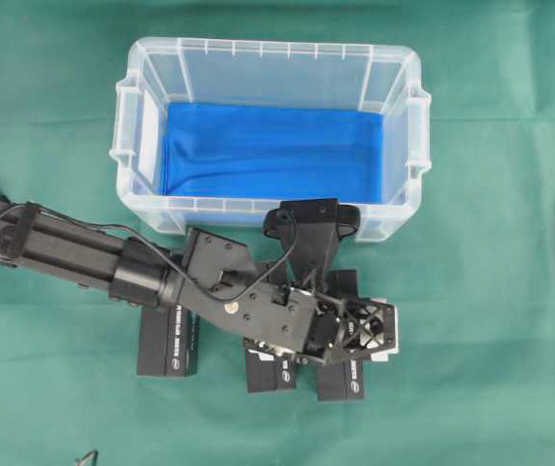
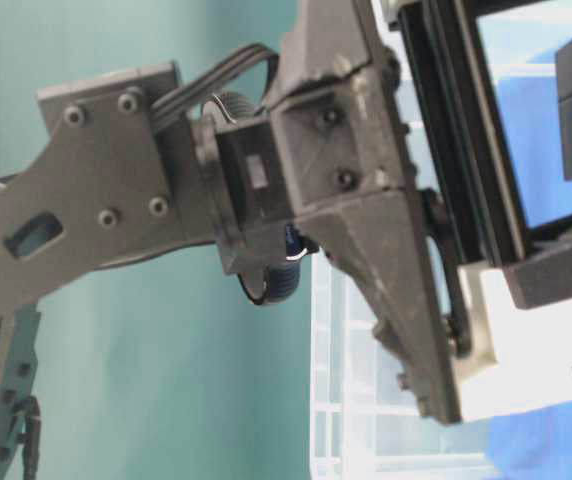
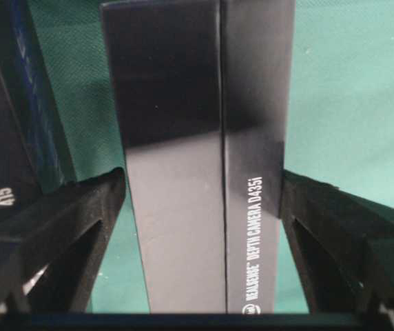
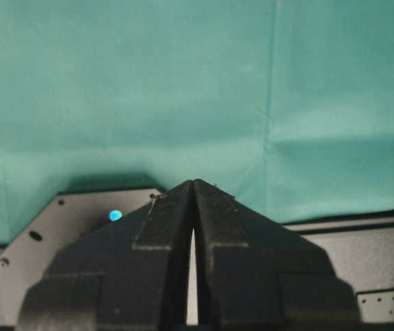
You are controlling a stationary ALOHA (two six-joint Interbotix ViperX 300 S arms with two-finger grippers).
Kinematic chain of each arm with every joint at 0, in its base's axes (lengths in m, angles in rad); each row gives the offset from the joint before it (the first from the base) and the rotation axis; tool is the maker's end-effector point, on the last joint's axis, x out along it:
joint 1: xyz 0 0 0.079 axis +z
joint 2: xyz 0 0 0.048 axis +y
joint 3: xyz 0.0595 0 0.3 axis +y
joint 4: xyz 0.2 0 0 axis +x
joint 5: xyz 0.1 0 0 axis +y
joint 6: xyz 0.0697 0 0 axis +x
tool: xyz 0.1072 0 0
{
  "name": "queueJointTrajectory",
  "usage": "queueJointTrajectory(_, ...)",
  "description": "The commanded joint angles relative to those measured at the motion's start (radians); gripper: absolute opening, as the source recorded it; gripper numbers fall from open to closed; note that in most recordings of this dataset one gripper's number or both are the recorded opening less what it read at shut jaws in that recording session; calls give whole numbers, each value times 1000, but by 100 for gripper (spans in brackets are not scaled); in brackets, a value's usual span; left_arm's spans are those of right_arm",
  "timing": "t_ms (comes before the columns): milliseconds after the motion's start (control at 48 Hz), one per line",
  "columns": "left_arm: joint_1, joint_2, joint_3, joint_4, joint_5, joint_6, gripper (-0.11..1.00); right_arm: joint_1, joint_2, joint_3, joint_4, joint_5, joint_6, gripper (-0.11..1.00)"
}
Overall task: Take the box out of the case with the left arm.
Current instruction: 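Set the box upright on the cloth and open the left gripper, then raise the left gripper away from the placed boxes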
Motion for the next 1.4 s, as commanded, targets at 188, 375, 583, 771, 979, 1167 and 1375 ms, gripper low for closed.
queueJointTrajectory(188, 12, -57, -23, 2, 3, 6, 84, 0, 0, -11, -2, -8, -2, 1)
queueJointTrajectory(375, 34, -106, -48, 9, 31, 9, 84, 0, 0, -12, -3, -9, -2, 1)
queueJointTrajectory(583, 57, -166, -87, 9, 80, 41, 83, 0, 0, -11, -3, -18, -2, 1)
queueJointTrajectory(771, 80, -172, -169, 9, 95, 95, 83, -2, 0, -11, -3, -18, -3, 1)
queueJointTrajectory(979, 95, -170, -259, 9, 201, 127, 83, 0, 0, -12, -3, -18, -3, 1)
queueJointTrajectory(1167, 95, -167, -278, 9, 273, 130, 83, 0, 0, -11, -3, -18, -2, 1)
queueJointTrajectory(1375, 95, -170, -276, 9, 273, 132, 83, 0, 0, -11, -3, -17, -2, 1)
